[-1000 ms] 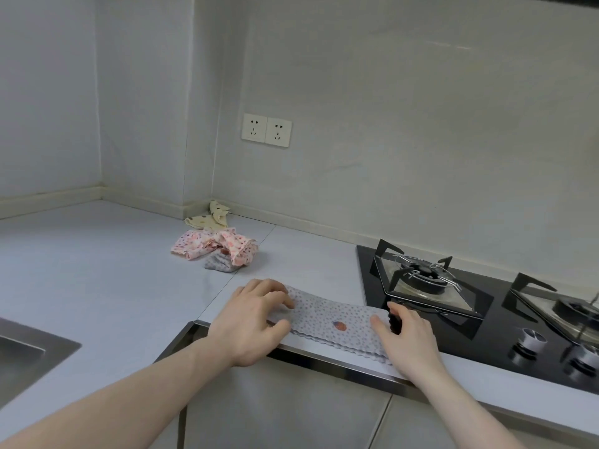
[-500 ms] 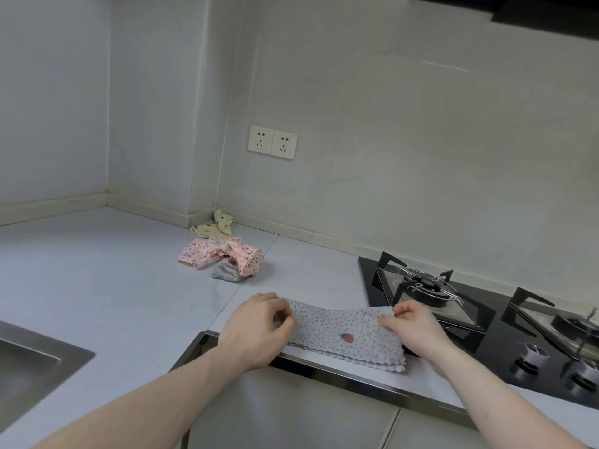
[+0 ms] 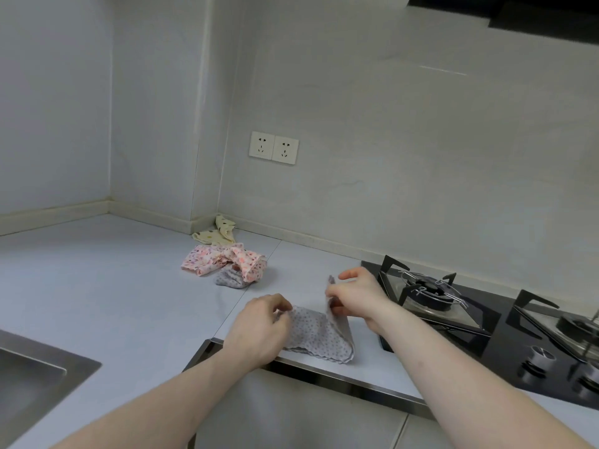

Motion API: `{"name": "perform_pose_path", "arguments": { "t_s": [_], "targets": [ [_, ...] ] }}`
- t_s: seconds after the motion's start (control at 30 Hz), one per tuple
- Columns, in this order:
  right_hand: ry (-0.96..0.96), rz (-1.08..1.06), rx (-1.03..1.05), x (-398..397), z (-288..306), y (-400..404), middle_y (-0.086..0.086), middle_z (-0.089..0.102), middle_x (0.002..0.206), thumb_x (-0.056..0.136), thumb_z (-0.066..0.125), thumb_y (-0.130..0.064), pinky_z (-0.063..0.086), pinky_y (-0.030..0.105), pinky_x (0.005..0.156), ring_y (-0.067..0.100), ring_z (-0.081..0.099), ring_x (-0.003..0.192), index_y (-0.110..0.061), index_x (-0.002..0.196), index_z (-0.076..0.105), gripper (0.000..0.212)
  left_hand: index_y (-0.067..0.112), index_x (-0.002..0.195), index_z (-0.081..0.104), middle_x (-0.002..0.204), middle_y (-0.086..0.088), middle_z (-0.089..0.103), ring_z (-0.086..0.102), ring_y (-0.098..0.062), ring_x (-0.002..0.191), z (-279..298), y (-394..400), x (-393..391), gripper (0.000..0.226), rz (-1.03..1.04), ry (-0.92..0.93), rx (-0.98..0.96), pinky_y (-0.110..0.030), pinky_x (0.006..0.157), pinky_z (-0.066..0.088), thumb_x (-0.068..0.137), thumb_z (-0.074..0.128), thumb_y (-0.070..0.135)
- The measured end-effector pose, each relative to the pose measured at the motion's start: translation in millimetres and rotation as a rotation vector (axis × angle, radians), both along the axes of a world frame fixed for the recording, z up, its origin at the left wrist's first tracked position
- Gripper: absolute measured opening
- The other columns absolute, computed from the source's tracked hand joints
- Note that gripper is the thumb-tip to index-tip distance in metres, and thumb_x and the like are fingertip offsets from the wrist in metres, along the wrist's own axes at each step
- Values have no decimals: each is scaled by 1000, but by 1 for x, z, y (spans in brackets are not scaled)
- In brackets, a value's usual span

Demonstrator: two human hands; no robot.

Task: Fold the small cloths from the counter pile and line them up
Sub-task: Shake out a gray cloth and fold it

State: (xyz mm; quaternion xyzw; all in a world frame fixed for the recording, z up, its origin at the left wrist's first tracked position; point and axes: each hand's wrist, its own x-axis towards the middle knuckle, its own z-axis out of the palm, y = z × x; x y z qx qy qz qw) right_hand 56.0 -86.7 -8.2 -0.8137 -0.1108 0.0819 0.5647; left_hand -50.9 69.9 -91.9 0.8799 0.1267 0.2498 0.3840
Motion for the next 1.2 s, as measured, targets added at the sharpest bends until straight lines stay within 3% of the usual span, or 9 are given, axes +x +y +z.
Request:
{"name": "perform_pose_path", "arguments": {
  "t_s": [0.13,0.3,0.4,0.57,0.7,0.87,0.97,1.1,1.2],
  "targets": [
    [23,35,27,-11,-12,23,14,63,102,81,67,2,65,43,72,26,73,65,-19,104,52,35,28,106,62,86,5,69,63,-13,65,3,3,1,20,29,-45,-203,-30,61,49,92,51,20],
    [31,137,4,-16,-31,39,11,65,110,79,74,5,65,43,74,28,74,89,-17,107,54,41,24,105,63,92,3,68,66,-17,69,10,5,1,21,58,-82,-287,-29,57,51,92,51,12],
    [-7,215,15,-17,-32,33,9,68,110,81,75,2,65,40,74,26,73,80,-16,110,58,38,25,108,62,102,4,64,65,-16,85,9,5,2,20,60,-89,-285,-33,73,56,93,53,16],
    [-425,-18,-244,-3,-48,-2,-13,66,108,88,72,-23,50,21,70,7,67,77,-29,108,60,24,24,128,58,129,7,61,55,-11,116,-1,11,8,35,81,-52,-140,-31,99,46,94,61,33],
    [-417,-81,-320,-1,-79,-17,-15,63,105,92,66,-48,49,30,82,10,64,97,-29,117,51,34,30,149,43,144,11,57,38,-18,141,-4,8,11,63,83,155,114,-37,119,28,89,57,40],
    [-352,-51,-293,-3,-78,-17,-18,66,94,91,63,-47,48,29,74,6,65,88,-35,115,52,28,33,156,31,150,13,54,43,-19,141,5,10,10,74,-12,255,99,-41,122,23,85,55,33],
    [-281,39,-162,-2,-81,-20,-11,69,96,83,73,-28,58,29,74,5,68,84,-39,114,58,36,35,153,35,137,15,61,53,-17,129,9,11,8,85,-52,270,0,-42,119,32,70,53,35],
    [-267,116,-13,3,-83,-26,1,69,97,78,77,-10,55,27,68,8,60,67,-39,113,65,47,35,147,44,106,19,60,65,-12,105,10,13,10,89,-72,215,-160,-45,113,43,59,61,34],
    [-263,167,8,3,-81,-28,-2,67,94,78,75,-5,51,20,64,3,52,59,-37,120,67,53,36,128,62,78,17,65,68,-12,81,7,16,12,67,-61,160,-282,-37,88,56,61,70,40]
  ]
}}
